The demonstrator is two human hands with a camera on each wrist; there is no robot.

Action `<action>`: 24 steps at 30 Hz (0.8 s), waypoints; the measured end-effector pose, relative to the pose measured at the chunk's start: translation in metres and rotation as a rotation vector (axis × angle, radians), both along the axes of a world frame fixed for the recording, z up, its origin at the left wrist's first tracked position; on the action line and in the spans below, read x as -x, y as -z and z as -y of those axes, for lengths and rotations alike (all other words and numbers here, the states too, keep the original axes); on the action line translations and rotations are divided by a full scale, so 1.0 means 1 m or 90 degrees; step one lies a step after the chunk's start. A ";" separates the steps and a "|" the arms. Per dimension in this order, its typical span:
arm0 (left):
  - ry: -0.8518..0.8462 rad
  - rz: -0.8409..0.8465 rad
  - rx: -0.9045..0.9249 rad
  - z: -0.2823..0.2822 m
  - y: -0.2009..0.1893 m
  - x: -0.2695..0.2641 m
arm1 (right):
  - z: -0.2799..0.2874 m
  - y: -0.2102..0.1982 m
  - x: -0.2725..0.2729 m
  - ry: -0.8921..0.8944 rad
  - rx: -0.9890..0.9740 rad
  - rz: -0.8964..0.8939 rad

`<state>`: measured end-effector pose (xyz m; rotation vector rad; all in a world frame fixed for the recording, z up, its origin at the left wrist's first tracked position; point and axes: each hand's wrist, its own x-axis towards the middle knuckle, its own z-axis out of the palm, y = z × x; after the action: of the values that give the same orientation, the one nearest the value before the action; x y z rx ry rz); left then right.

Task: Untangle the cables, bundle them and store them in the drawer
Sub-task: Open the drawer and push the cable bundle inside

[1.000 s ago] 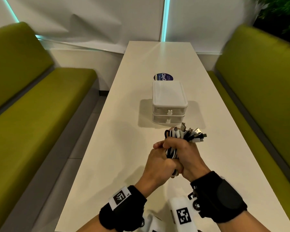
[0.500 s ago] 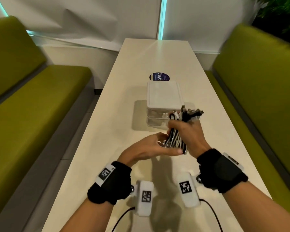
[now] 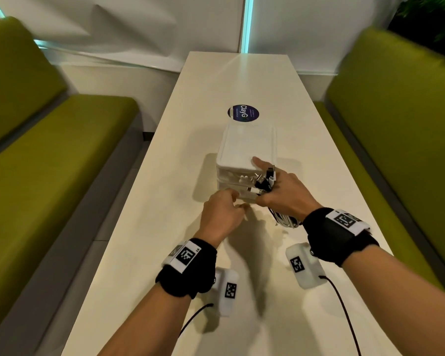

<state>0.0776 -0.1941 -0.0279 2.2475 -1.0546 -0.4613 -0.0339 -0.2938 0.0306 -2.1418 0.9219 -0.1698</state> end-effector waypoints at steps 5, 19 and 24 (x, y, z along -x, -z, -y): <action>-0.024 0.045 -0.026 -0.025 0.000 0.017 | -0.029 0.004 0.024 -0.014 0.005 0.012; -0.018 0.217 -0.080 -0.082 -0.003 0.061 | -0.081 0.009 0.078 -0.017 -0.007 0.021; 0.017 0.248 -0.119 -0.095 -0.006 0.068 | -0.088 0.010 0.077 0.002 0.007 0.014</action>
<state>0.0095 -0.0989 -0.0219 2.5581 -1.2792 -0.1351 -0.1109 -0.2060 0.0210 -2.1449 0.9128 -0.2004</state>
